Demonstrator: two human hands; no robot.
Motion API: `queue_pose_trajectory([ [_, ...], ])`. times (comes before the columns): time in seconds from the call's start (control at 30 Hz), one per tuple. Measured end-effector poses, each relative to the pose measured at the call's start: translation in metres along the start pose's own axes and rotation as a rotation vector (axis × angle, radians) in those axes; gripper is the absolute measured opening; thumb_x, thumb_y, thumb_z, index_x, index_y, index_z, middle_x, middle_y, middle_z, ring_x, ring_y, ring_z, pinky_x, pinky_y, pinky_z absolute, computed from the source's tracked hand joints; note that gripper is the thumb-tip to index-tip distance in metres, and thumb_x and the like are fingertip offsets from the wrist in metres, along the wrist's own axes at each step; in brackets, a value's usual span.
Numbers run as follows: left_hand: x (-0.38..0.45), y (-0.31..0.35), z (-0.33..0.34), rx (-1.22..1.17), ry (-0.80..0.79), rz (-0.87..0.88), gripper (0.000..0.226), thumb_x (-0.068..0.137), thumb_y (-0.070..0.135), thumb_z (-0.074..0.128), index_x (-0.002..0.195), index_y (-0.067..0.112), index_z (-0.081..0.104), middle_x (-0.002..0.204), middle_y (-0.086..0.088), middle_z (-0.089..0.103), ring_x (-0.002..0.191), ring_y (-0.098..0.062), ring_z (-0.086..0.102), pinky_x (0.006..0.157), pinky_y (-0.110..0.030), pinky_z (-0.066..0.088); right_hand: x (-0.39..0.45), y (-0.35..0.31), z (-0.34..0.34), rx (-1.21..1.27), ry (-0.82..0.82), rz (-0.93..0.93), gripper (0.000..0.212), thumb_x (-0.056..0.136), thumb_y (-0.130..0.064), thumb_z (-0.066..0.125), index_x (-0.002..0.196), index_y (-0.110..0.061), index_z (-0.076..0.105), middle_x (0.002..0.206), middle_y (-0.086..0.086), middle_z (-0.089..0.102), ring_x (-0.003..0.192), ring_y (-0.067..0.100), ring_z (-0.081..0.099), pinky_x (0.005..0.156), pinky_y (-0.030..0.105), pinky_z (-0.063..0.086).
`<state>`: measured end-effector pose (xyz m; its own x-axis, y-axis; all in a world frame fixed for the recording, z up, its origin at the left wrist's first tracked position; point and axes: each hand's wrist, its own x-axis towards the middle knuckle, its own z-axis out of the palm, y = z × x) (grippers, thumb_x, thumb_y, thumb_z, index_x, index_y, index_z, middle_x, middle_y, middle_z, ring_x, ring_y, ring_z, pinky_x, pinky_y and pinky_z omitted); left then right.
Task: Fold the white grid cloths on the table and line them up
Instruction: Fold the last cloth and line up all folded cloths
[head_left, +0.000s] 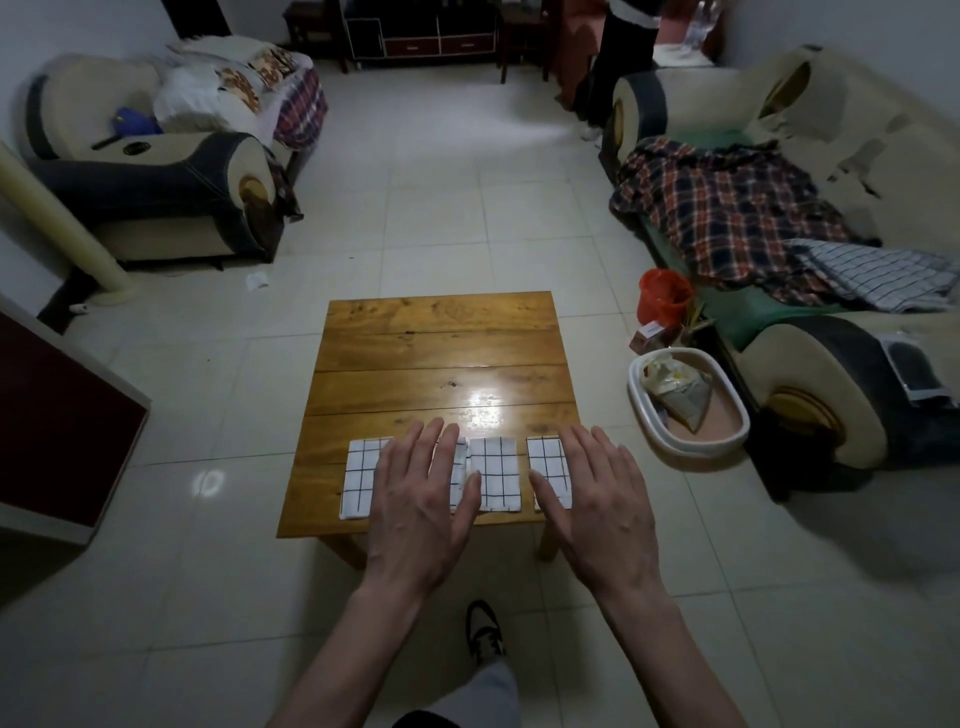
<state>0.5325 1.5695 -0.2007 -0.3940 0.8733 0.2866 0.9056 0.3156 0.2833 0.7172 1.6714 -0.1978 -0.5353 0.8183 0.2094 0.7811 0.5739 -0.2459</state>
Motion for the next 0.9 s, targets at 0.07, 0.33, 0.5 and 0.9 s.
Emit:
queue_pose_trajectory([
  [0.07, 0.01, 0.0, 0.01, -0.015, 0.008, -0.013, 0.059, 0.103, 0.047, 0.041, 0.149, 0.011, 0.05, 0.15, -0.012, 0.056, 0.144, -0.029, 0.047, 0.117, -0.055, 0.041, 0.01, 0.009, 0.007, -0.007, 0.01, -0.005, 0.066, 0.106, -0.058, 0.036, 0.153, -0.014, 0.046, 0.151, 0.008, 0.055, 0.143, 0.024, 0.048, 0.123, 0.043, 0.032],
  [0.33, 0.058, 0.005, 0.053, -0.061, -0.064, -0.029, 0.057, 0.105, 0.049, 0.041, 0.15, 0.015, 0.05, 0.151, -0.007, 0.056, 0.147, -0.024, 0.043, 0.116, -0.055, 0.042, 0.057, 0.03, 0.028, -0.012, -0.01, -0.019, 0.064, 0.105, -0.057, 0.037, 0.153, -0.015, 0.045, 0.15, 0.005, 0.056, 0.144, 0.021, 0.046, 0.123, 0.042, 0.031],
  [0.5, 0.09, -0.002, 0.081, -0.082, -0.092, 0.004, 0.056, 0.104, 0.048, 0.042, 0.15, 0.016, 0.051, 0.153, -0.006, 0.055, 0.147, -0.023, 0.043, 0.118, -0.055, 0.041, 0.088, 0.045, 0.045, -0.011, -0.05, -0.018, 0.065, 0.106, -0.058, 0.035, 0.155, -0.016, 0.042, 0.154, 0.005, 0.051, 0.148, 0.02, 0.041, 0.124, 0.042, 0.029],
  [0.9, 0.12, 0.001, 0.183, -0.143, -0.189, -0.061, 0.054, 0.104, 0.045, 0.044, 0.148, 0.016, 0.053, 0.147, -0.004, 0.06, 0.144, -0.02, 0.044, 0.119, -0.048, 0.041, 0.142, 0.104, 0.136, 0.024, -0.252, -0.038, 0.068, 0.104, -0.058, 0.037, 0.158, -0.017, 0.035, 0.158, 0.004, 0.048, 0.148, 0.02, 0.042, 0.122, 0.041, 0.029],
])
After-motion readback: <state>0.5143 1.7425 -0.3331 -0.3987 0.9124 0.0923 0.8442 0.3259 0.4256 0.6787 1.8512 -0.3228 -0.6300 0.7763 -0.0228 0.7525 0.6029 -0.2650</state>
